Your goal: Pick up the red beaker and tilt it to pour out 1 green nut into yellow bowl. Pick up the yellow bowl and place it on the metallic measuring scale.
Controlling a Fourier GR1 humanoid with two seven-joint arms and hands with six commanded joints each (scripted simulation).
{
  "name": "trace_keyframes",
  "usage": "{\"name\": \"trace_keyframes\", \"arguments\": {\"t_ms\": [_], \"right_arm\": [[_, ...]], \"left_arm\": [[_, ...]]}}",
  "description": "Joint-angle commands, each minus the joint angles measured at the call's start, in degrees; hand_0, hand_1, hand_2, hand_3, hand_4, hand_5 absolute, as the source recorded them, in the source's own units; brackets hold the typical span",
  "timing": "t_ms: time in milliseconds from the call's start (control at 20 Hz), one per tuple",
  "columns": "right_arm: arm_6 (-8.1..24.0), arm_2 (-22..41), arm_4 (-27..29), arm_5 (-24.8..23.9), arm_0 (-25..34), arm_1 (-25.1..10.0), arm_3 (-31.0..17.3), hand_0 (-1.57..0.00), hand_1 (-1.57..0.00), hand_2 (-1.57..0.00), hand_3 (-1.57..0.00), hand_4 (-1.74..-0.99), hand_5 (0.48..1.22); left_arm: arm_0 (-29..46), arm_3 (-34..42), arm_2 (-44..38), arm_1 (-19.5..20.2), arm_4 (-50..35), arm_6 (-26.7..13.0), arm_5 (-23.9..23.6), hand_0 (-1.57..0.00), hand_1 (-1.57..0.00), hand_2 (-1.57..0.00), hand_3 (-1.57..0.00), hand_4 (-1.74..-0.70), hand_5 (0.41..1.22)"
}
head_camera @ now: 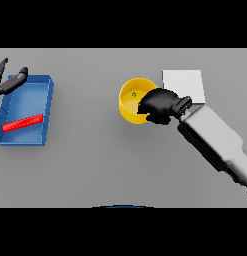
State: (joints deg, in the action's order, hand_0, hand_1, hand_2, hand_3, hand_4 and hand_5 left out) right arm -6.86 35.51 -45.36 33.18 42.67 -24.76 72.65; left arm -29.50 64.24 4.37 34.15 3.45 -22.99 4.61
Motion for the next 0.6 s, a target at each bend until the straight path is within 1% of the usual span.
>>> {"name": "trace_keyframes", "arguments": {"t_ms": [0,50,100,150,250,350,550], "right_arm": [[0.8,-0.1,0.0,0.1,-0.5,-0.1,1.1,-1.57,-1.57,-1.49,-1.18,-1.739,1.219],[1.8,-0.4,0.3,0.3,-1.0,-0.1,2.2,-1.57,-1.57,-1.51,-1.18,-1.739,1.219],[2.6,-1.3,0.6,0.6,-0.8,-0.2,2.3,-1.52,-1.57,-1.52,-1.18,-1.74,1.219],[3.8,-2.2,1.1,1.4,-0.2,-0.7,2.3,-1.53,-1.57,-1.52,-1.18,-1.74,1.22],[3.6,-3.6,0.7,-0.3,1.0,-2.4,1.0,-1.54,-1.57,-1.49,-1.18,-1.74,1.22],[2.4,-5.0,0.8,-2.4,1.8,-3.7,-0.6,-1.55,-1.57,-1.52,-1.17,-1.741,1.22],[1.0,-7.0,-0.2,-7.1,3.6,-5.4,-7.2,-1.56,-1.57,-1.54,-1.15,-1.741,1.221]], "left_arm": [[-0.1,0.1,-0.1,0.2,-0.1,-0.2,0.2,0.0,0.0,0.0,0.0,-0.8,0.702],[-0.1,0.2,0.1,0.1,0.1,-0.3,0.0,0.0,0.0,0.0,0.0,-0.8,0.704],[-0.2,0.1,-0.2,0.6,0.0,-0.5,0.1,0.0,0.0,0.0,0.0,-0.8,0.704],[-0.5,0.1,-0.2,0.3,-0.1,-1.0,0.1,0.0,0.0,0.0,0.0,-0.81,0.703],[0.1,1.1,-0.5,0.3,-1.0,-1.7,0.3,0.0,0.0,0.0,0.0,-0.82,0.717],[0.6,1.6,-0.7,0.5,-1.2,-1.8,0.2,0.0,0.0,0.0,0.0,-0.83,0.728],[1.3,3.4,-0.8,0.6,-1.6,-3.6,-0.1,0.0,0.0,0.0,0.0,-0.84,0.739]]}}
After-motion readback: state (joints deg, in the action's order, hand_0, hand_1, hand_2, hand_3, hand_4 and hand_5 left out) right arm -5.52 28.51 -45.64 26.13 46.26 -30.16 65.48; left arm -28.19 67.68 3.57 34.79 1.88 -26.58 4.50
